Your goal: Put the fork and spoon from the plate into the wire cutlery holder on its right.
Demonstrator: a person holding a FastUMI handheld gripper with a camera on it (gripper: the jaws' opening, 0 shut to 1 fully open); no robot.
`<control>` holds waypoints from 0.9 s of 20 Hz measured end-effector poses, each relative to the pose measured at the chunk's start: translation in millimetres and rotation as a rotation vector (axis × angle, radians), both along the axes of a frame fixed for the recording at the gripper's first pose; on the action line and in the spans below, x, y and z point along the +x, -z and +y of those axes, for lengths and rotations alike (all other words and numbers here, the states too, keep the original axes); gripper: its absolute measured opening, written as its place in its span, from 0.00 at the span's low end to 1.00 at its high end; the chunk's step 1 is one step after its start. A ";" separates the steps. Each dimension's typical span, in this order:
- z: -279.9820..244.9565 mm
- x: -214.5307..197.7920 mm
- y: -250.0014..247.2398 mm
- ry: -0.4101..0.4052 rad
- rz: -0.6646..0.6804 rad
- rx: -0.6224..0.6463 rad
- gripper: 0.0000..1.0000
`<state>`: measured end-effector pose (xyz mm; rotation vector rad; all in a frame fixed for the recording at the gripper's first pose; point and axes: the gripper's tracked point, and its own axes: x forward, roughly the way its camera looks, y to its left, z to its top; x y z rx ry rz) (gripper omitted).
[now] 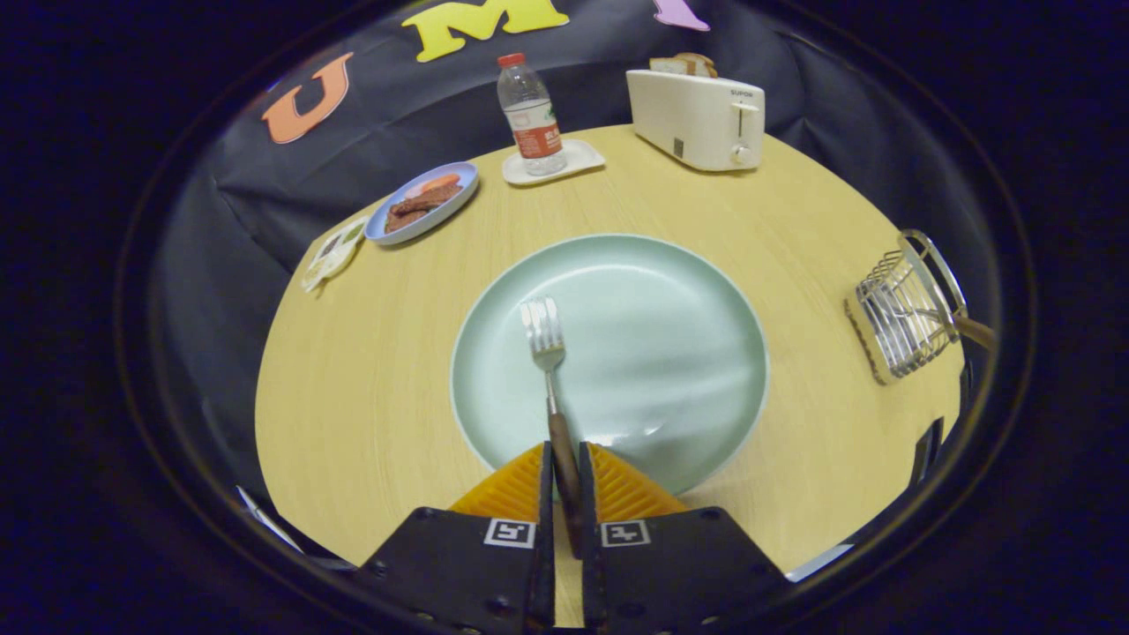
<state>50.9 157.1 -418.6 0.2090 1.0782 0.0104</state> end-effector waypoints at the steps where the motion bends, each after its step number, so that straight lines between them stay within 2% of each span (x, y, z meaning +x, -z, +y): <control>1: -2.3 0.5 -5.7 -0.013 -0.002 -0.001 0.10; 4: -7.0 -3.0 -11.9 -0.053 0.019 0.019 0.03; 10: -42.2 -10.1 -47.0 -0.131 -0.023 -0.006 0.03; 18: -111.5 -32.7 -98.9 -0.174 -0.066 -0.021 0.03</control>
